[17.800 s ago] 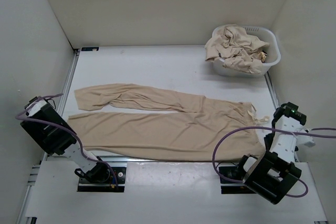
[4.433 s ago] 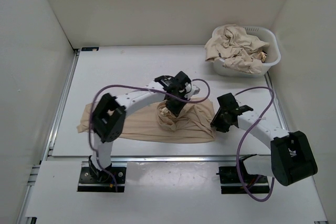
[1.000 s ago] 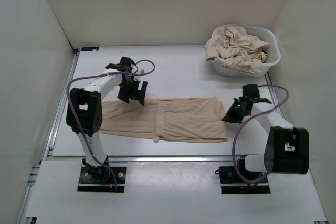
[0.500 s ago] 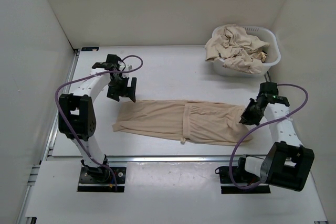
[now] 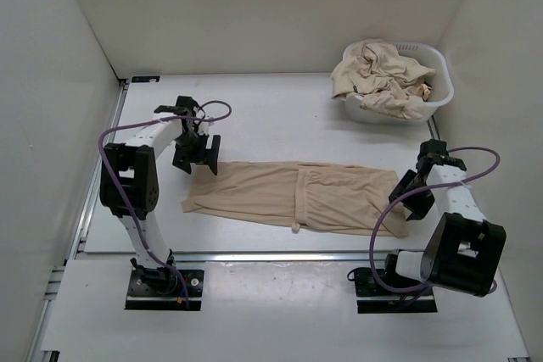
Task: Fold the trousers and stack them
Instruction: Fold the trousers
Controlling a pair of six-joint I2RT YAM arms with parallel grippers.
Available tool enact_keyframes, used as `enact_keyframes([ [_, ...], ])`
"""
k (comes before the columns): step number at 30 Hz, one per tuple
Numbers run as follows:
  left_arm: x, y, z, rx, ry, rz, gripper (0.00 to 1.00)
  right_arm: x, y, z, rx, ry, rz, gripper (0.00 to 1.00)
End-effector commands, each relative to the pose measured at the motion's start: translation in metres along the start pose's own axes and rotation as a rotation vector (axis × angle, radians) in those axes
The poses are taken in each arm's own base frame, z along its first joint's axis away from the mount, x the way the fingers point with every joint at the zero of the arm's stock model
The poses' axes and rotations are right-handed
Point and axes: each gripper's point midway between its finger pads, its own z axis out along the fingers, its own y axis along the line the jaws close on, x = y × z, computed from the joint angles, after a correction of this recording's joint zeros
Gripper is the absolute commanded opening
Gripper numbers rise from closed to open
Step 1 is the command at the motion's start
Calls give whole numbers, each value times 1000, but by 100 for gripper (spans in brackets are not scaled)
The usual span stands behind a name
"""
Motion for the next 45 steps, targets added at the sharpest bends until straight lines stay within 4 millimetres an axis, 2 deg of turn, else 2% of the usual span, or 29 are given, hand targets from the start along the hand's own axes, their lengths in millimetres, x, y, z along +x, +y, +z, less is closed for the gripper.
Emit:
enact_keyframes([
  [1, 0, 0, -5, 3, -24, 1, 100, -15, -3, 3, 20, -65, 15, 61],
  [4, 1, 2, -4, 12, -26, -9, 100, -21, 4, 10, -4, -65, 24, 62],
  [11, 8, 9, -1, 9, -18, -32, 100, -10, 1, 44, 52, 63, 28, 60],
  [13, 7, 15, -2, 6, -21, -50, 100, -3, 2, 53, 52, 120, 46, 43],
  [15, 11, 15, -1, 6, -12, -52, 100, -2, 2, 57, 46, 137, 66, 0],
  [18, 14, 19, 0, 5, -5, -64, 100, -3, -4, 55, 62, 132, 94, 0],
  [20, 11, 19, 1, 4, -15, -62, 100, -22, -2, 38, 60, 52, 106, 0],
  [21, 11, 19, 1, 4, -15, -62, 100, -25, -3, 29, 68, 38, 115, 0],
  [22, 9, 19, 1, 4, -26, -60, 100, -35, 0, 14, 43, -16, 118, 0],
  [23, 10, 18, 5, 15, -14, -62, 100, -51, 13, -5, 10, -76, 106, 0],
  [25, 10, 14, 12, 29, -9, -52, 100, -56, 27, -33, 14, -128, 84, 0],
  [26, 14, 11, 20, 32, 18, -45, 100, -66, 52, -59, 8, -208, 7, 0],
  [28, 14, 10, 26, 44, 29, -48, 100, -51, 76, -76, 24, -196, -66, 0],
  [29, 17, 5, 32, 59, 49, -43, 98, -33, 106, -86, -4, -204, -131, 0],
  [31, 18, 5, 38, 69, 61, -46, 87, -23, 141, -108, -20, -238, -180, 0],
  [32, 19, 5, 41, 69, 72, -48, 82, 4, 172, -110, -44, -233, -246, 0],
  [33, 22, 3, 46, 84, 89, -52, 77, 11, 199, -127, -109, -258, -272, 0],
  [34, 18, 1, 45, 95, 80, -51, 70, 40, 217, -134, -127, -242, -355, 0],
  [35, 20, -1, 48, 114, 93, -55, 66, 50, 232, -127, -102, -230, -377, 0],
  [36, 21, -10, 48, 163, 104, -60, 63, 58, 254, -141, -158, -249, -406, 0],
  [37, 20, -14, 47, 186, 103, -61, 61, 81, 269, -145, -183, -245, -474, 0],
  [38, 25, -20, 49, 204, 129, -59, 58, 93, 281, -135, -170, -225, -509, 0],
  [39, 28, -24, 52, 214, 142, -52, 54, 102, 295, -143, -208, -223, -528, 0],
  [40, 30, -24, 51, 214, 151, -54, 49, 123, 304, -143, -229, -195, -572, 0],
  [41, 28, -26, 53, 225, 154, -56, 43, 132, 315, -134, -224, -189, -594, 0],
  [42, 28, -26, 53, 225, 154, -56, 27, 141, 322, -132, -240, -175, -622, 0],
  [43, 29, -25, 59, 225, 169, -60, 18, 153, 332, -140, -272, -180, -645, 0],
  [44, 31, -25, 58, 225, 177, -63, 14, 161, 341, -131, -270, -168, -659, 0],
  [45, 33, -24, 62, 225, 191, -67, 14, 171, 347, -132, -283, -160, -689, 0],
])
